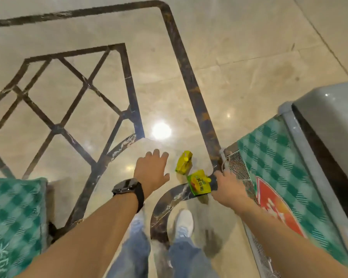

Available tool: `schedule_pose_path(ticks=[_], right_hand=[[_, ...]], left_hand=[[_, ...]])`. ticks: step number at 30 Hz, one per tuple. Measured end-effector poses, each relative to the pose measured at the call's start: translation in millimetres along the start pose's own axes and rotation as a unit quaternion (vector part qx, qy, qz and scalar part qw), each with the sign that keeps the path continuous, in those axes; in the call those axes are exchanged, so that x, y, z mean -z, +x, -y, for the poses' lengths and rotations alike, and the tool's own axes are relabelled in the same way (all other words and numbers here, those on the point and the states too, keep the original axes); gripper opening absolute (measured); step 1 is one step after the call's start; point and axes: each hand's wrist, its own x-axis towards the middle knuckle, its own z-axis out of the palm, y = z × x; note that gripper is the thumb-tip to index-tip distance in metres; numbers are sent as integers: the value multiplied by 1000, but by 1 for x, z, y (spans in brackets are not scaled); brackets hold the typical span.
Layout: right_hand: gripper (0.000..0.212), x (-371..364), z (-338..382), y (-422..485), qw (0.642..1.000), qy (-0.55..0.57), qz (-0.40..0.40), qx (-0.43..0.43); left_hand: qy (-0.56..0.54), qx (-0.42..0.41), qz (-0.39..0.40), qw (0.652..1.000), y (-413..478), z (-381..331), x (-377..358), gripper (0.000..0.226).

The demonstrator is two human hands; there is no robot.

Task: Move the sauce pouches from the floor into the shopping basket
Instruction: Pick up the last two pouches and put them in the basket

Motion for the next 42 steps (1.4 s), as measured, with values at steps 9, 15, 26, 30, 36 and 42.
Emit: schedule_pose_path(ticks=[9,15,26,30,36,42], right_hand=[[68,-212,-33,240,996,-18,-60,-69],[44,-245,-48,329,993,-74,-83,-30],[42,-232,-36,351,990,-140,-27,-17],[37,-233,-35,354,989,-146,-30,-6],[27,-229,-30,355,987,-148,-52,23],[14,-214,1,365,955,-230,-171,75]], left_hand=[[38,-56,17,998,210,8,-261,80],[60,-135,-53,988,290,-10,-324,86],[-51,-160,135,977,326,6,-305,21],[117,-215,18,969,331,42,-290,32],[179,-213,-34,960,320,98,-296,35],[107,-218,-76,967,322,112,-312,36]])
